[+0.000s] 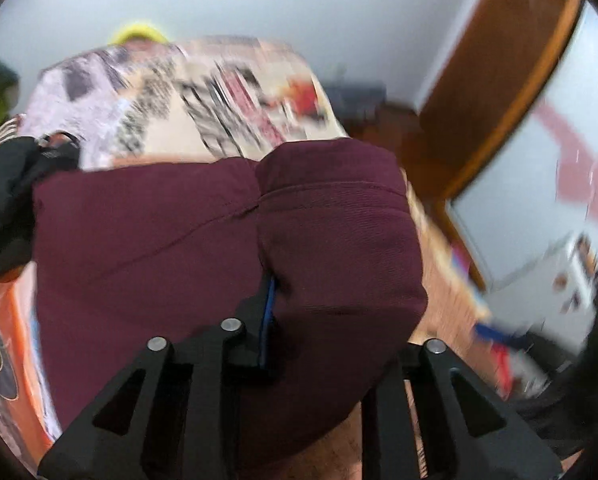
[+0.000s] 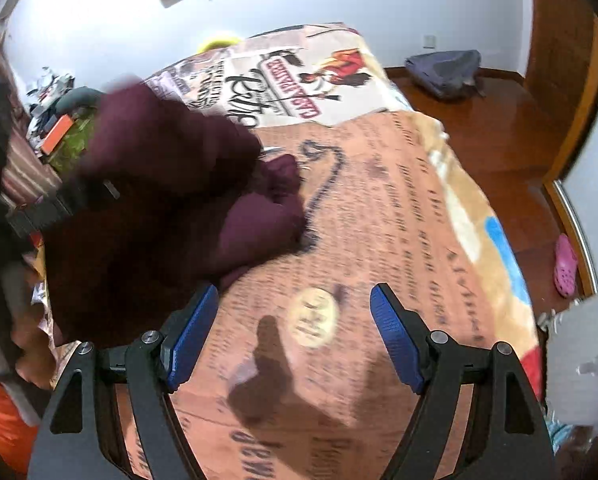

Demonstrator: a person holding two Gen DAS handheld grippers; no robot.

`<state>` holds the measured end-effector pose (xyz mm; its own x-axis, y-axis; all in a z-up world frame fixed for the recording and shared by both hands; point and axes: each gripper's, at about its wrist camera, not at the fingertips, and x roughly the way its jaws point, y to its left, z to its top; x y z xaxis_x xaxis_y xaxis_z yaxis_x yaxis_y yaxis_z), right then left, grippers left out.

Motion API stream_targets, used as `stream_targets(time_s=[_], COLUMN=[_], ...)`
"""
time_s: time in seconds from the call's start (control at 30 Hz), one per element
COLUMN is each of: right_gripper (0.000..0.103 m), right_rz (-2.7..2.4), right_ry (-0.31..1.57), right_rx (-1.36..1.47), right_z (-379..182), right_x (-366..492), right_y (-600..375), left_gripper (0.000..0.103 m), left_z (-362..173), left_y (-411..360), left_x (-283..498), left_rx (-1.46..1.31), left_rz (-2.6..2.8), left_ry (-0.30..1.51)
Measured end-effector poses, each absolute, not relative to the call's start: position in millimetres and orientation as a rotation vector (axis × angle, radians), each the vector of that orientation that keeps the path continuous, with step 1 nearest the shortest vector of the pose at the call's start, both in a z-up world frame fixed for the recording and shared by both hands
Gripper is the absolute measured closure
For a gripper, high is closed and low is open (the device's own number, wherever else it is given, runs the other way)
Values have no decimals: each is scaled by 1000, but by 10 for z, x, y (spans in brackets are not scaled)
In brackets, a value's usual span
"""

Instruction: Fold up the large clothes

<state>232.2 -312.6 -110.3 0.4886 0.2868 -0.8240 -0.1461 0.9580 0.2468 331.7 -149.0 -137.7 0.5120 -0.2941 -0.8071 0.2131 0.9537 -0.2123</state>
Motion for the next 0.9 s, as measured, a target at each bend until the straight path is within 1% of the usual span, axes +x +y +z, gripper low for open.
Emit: stream_targets(time_s=[0.03, 0.07, 0.1, 0.13, 0.17, 0.2, 0.23, 0.4, 0.43, 0.5, 0.53, 0.57, 0.63, 0.77, 0.9], right_gripper=[27, 27, 27, 27, 27, 27, 27, 27, 27, 27, 27, 27, 27, 27, 27], right_rz=[258, 254, 252, 251, 252, 255, 257, 322, 341, 388, 409, 422, 453, 517, 518], right_ry=[1025, 1022, 1017, 1011, 1006, 998, 991, 923, 905, 874, 862, 853, 834, 854, 920], right_rx=[150, 149, 148, 146, 142, 137, 132, 111, 106, 95, 86, 78, 47, 19, 32], right_z=[-1071, -1054, -1026, -992, -955, -919, -889, -661, -600, -488, -442, -419, -358, -407, -660], right_x=[2264, 2253, 2241, 2230, 2194, 2164, 2120, 2199, 2202, 2214, 2237, 2246, 2306, 2485, 2686], right_y=[-3174, -3220, -3244, -3263, -3294, -3320, -3330, -3212, -3166, -3042, -2967, -2913, -2749, -2470, -2403], left_gripper=[79, 71, 66, 57, 52, 44, 41, 32, 30, 20, 11, 9, 9, 9, 9], left_z=[-1400, -1406, -1382, -1327, -1264, -1211, -1154, -770, -672, -567, -551, -540, -595, -959, -1456], left_y=[-1530, -1565, -1587, -1585, -1525, -1491, -1439, -1148, -985, -717, -641, -481, -298, -79, -67], left_x=[3290, 3243, 3199, 3140, 3093, 3027, 3001, 2736, 2691, 2630, 2661, 2651, 2675, 2745, 2768], left_rx=[-49, -12, 19, 36, 28, 15, 6, -30, -49, -63, -62, -64, -68, -71, -50], left_rz=[-308, -304, -312, -345, -379, -411, -428, -405, -370, -294, -264, -209, -159, -131, -110], left_ry=[989, 980, 971, 969, 969, 967, 961, 861, 823, 756, 738, 717, 729, 863, 990])
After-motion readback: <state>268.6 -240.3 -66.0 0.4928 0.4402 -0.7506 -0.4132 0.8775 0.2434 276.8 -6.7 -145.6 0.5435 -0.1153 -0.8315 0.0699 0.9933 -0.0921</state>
